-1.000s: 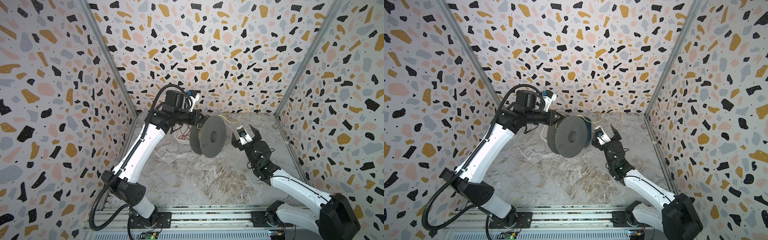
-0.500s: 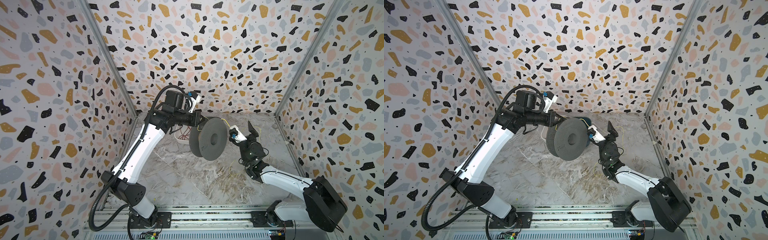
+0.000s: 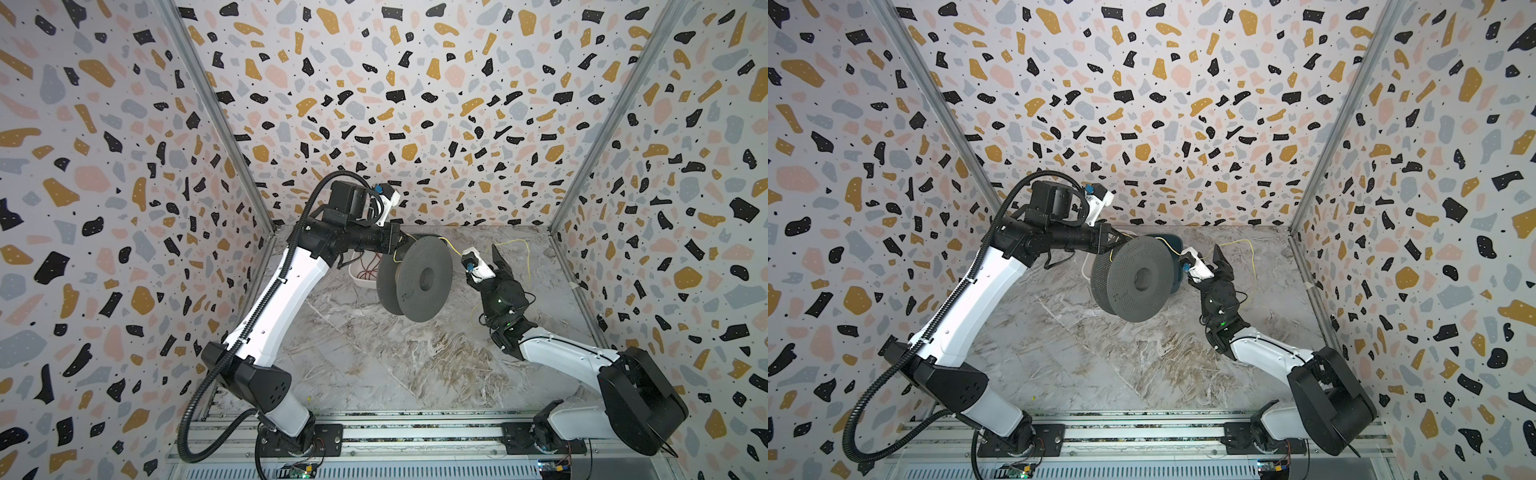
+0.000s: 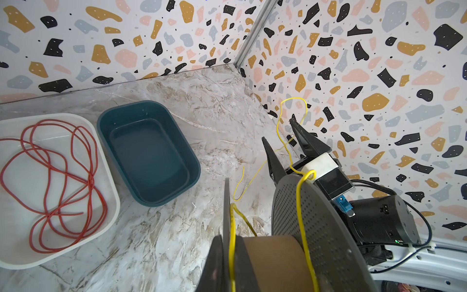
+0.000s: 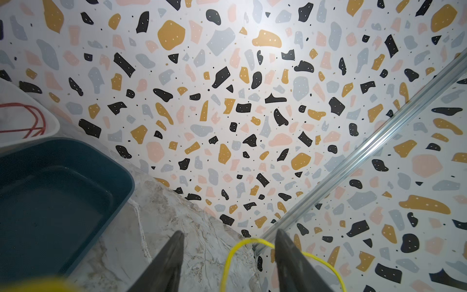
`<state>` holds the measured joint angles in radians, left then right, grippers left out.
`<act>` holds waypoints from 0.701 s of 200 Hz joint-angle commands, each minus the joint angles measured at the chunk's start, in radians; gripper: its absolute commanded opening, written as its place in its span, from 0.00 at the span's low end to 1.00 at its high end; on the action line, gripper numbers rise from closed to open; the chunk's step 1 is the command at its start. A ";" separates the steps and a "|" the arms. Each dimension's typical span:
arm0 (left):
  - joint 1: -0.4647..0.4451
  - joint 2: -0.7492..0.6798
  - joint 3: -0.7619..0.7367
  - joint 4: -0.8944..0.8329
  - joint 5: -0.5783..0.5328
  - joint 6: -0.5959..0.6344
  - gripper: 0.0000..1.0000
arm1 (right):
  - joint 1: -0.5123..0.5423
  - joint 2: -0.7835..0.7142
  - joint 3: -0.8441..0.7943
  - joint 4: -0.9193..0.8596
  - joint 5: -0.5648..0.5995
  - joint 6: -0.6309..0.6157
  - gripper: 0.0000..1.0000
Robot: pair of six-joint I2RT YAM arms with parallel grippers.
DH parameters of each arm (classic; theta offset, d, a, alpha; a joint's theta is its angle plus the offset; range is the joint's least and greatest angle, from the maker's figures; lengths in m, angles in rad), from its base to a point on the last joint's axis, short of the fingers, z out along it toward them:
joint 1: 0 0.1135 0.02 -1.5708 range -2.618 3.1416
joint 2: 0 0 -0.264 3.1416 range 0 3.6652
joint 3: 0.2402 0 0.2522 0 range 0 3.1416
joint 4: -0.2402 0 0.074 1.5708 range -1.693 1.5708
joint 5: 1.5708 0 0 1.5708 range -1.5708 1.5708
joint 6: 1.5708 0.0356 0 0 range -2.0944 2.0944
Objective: Wrap the cables
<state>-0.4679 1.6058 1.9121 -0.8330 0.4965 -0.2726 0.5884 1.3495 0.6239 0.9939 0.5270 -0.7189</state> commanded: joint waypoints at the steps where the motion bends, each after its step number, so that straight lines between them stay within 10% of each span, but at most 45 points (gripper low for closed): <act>1: -0.003 -0.050 0.047 0.059 0.060 -0.005 0.00 | 0.002 -0.024 0.030 0.001 -0.076 0.019 0.58; 50: -0.003 -0.059 0.041 0.060 0.066 -0.007 0.00 | 0.014 -0.010 0.069 -0.024 -0.138 0.015 0.70; 140: 0.009 -0.071 0.036 0.075 0.081 -0.013 0.00 | 0.013 -0.024 0.068 -0.090 -0.206 0.084 0.08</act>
<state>-0.4667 1.5822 1.9118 -0.8368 0.5201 -0.2729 0.6006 1.3495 0.6613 0.9401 0.3439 -0.6827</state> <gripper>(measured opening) 0.062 0.122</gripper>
